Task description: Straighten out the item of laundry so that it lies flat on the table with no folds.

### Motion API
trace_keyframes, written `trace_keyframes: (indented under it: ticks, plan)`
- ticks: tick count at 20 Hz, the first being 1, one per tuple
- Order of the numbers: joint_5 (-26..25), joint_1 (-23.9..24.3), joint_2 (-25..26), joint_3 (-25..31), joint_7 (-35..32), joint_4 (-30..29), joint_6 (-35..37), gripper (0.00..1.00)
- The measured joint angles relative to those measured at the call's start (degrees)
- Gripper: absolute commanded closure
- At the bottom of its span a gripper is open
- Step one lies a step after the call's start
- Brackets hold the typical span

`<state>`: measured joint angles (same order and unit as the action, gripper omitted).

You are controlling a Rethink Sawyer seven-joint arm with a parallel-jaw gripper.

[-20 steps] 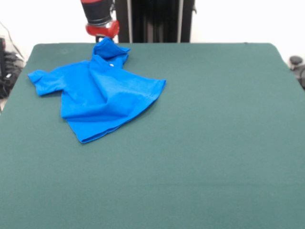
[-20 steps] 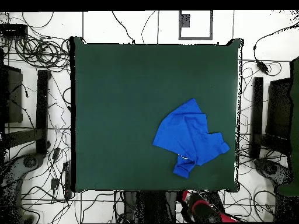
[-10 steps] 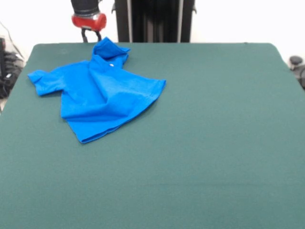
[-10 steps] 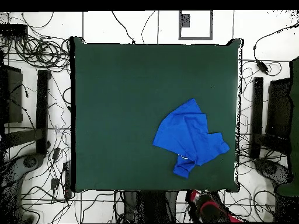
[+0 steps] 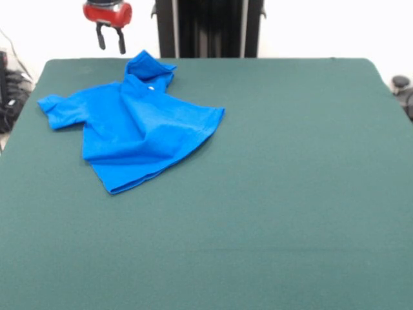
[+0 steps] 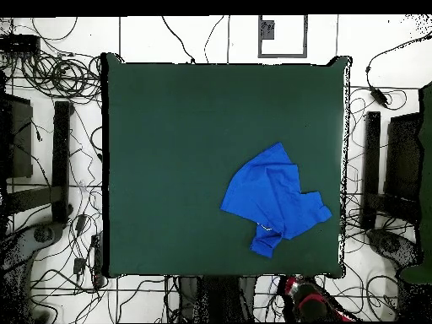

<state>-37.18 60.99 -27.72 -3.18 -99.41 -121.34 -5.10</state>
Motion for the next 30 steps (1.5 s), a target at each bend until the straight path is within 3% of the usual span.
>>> trace_keyframes:
  ticks: [20,30]
  plan:
    - [3.63,-4.05,-8.24,1.46,0.0,-2.17,4.81,0.0]
    - [5.46,-7.12,-9.25,1.47,0.0,-3.0,5.65,0.0]
